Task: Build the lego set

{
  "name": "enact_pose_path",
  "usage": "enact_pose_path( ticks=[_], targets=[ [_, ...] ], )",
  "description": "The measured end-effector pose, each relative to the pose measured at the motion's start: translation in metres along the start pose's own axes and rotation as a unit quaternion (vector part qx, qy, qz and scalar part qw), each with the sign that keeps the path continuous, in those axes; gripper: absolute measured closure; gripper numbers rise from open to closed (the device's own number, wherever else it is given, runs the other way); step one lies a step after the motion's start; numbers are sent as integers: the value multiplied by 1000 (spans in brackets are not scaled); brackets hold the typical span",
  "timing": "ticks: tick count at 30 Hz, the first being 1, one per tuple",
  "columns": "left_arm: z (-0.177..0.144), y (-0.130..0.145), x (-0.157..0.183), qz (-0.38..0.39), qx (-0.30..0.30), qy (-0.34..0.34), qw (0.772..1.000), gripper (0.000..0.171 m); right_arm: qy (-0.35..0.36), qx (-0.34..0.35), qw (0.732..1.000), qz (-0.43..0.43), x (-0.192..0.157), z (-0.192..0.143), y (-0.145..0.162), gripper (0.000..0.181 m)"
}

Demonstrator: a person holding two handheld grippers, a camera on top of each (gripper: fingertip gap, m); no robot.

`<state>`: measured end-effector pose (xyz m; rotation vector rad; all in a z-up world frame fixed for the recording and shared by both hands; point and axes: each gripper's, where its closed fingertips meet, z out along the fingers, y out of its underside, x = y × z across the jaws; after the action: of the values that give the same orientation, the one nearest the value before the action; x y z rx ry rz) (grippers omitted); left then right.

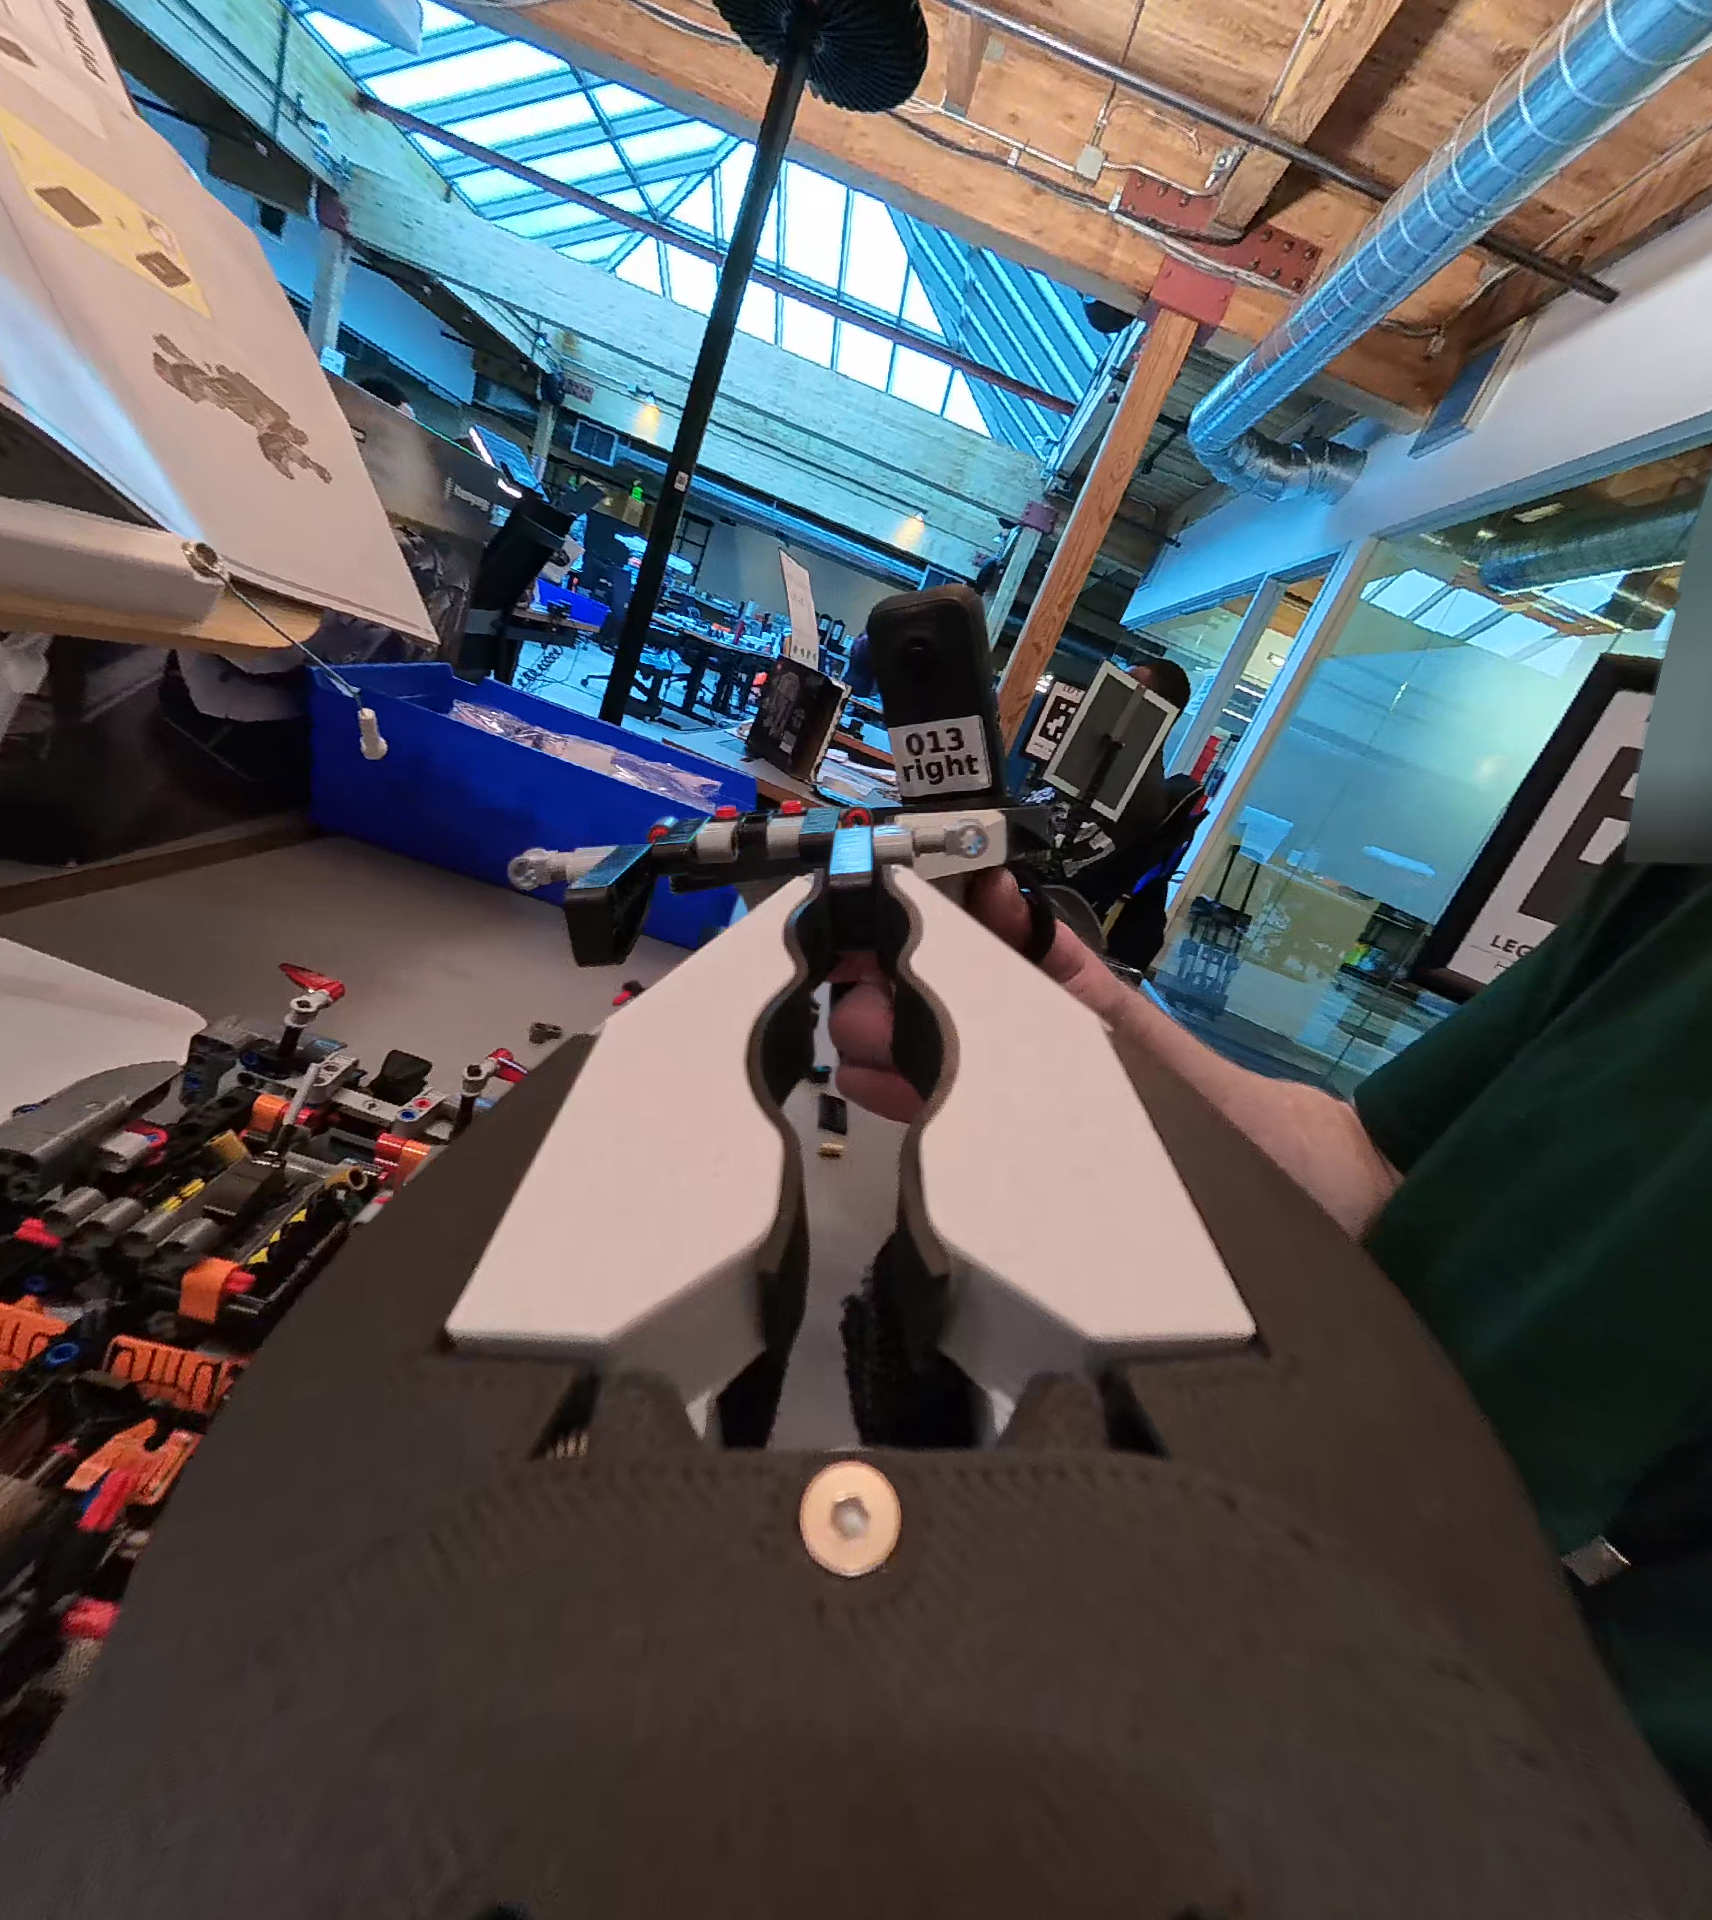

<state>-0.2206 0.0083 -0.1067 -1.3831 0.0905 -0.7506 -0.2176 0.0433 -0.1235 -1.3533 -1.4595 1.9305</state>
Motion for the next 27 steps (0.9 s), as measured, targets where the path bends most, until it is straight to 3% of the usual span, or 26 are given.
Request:
enact_pose_path(
  ticks=[17,27],
  targets=[
    [2,0,4,-31,9,28,999,166,14,-2,999,-29,2,-2,0,143],
    [-1,-8,1,-23,35,13,999,153,-12,26,999,25,3,-2,-5,144]
  ],
)
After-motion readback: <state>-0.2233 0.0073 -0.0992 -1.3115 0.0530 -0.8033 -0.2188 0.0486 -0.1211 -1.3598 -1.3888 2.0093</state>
